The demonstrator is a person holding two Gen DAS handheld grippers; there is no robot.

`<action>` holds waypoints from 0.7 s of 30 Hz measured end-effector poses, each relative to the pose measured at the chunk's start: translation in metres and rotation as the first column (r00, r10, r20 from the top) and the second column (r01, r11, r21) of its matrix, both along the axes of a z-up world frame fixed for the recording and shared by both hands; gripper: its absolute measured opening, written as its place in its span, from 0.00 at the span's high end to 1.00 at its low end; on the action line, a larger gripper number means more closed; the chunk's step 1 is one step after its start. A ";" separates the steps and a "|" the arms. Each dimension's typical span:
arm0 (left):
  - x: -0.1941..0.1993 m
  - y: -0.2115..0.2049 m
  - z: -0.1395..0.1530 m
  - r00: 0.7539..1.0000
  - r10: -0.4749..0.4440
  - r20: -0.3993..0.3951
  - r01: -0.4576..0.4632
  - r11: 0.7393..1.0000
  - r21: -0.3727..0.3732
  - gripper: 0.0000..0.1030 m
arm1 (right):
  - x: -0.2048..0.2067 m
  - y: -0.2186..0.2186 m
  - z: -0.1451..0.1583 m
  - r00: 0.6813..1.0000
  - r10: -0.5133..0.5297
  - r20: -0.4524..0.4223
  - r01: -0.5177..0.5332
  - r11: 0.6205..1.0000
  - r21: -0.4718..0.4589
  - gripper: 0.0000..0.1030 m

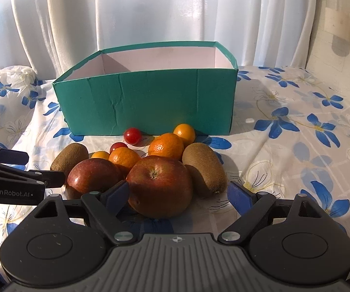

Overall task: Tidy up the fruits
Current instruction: 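Grasp the kiwi with the left tool while the right tool grasps the red apple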

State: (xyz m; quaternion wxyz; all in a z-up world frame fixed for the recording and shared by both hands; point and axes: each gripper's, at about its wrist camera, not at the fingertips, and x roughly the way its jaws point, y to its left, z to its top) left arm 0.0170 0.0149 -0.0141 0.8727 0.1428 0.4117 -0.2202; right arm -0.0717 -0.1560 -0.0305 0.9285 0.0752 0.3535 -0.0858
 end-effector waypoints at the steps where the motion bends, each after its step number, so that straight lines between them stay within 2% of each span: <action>1: 0.000 -0.001 -0.001 1.000 -0.007 0.000 0.007 1.000 0.000 0.19 | 0.001 0.000 -0.001 1.000 0.004 -0.004 -0.004 1.000 0.000 0.14; 11: 0.015 -0.011 -0.016 1.000 -0.022 -0.010 0.022 0.999 0.047 0.21 | 0.017 0.013 -0.011 0.999 0.032 -0.026 -0.033 0.999 -0.016 0.25; 21: 0.038 -0.006 -0.028 0.999 -0.017 -0.048 0.017 1.000 -0.005 0.26 | 0.030 0.013 -0.018 1.000 0.009 -0.010 -0.010 1.000 -0.015 0.28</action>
